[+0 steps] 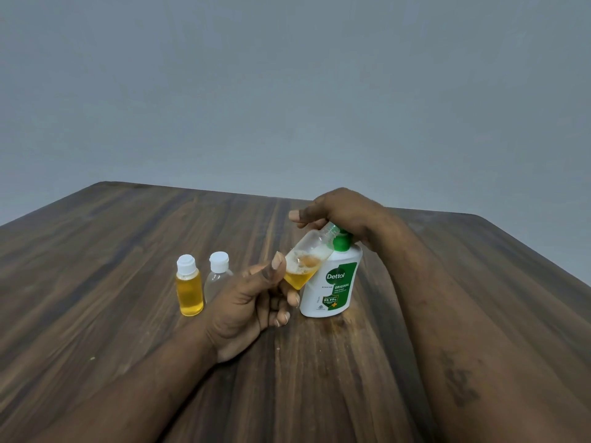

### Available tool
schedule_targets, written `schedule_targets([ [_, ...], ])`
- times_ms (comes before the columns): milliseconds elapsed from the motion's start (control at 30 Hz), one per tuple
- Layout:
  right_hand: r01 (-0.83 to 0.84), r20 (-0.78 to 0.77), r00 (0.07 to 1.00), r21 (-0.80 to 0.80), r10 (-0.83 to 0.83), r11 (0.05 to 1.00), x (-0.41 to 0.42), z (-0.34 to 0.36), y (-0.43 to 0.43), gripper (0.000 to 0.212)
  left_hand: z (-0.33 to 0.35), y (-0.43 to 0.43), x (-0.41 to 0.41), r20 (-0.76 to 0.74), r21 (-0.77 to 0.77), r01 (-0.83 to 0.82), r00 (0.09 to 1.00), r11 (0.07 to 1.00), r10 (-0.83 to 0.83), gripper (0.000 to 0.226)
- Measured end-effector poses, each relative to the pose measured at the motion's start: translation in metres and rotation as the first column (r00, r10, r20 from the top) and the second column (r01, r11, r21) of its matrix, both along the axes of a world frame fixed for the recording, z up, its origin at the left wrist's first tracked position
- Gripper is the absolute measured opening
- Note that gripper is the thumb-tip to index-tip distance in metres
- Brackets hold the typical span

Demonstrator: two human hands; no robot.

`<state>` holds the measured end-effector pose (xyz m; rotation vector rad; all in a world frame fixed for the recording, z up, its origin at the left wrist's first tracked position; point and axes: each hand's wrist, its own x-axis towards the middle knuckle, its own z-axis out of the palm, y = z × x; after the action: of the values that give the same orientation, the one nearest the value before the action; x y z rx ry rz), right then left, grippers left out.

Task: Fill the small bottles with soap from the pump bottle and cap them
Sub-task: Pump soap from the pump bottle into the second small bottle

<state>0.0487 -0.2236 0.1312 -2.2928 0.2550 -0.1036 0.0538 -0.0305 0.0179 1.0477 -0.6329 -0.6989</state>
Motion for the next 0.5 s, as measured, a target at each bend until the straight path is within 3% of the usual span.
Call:
schedule_targets([
  [167, -0.024, 0.044, 0.999, -0.033, 0.025, 0.999, -0.001, 0.006, 0.002, 0.031, 0.001, 0.000, 0.000, 0.003, -0.009, 0.003, 1.000, 1.000, -0.003, 0.053],
  [367, 0.059, 0.239, 0.971, -0.166, -0.018, 0.984, -0.005, 0.012, 0.006, 0.043, 0.001, -0.001, -0.002, 0.019, -0.017, 0.016, 1.000, 1.000, -0.015, 0.054],
  [500, 0.007, 0.109, 0.994, -0.186, 0.014, 0.983, -0.002, 0.007, 0.005, 0.042, 0.002, 0.001, -0.001, 0.012, -0.015, 0.011, 1.000, 1.000, -0.010, 0.051],
])
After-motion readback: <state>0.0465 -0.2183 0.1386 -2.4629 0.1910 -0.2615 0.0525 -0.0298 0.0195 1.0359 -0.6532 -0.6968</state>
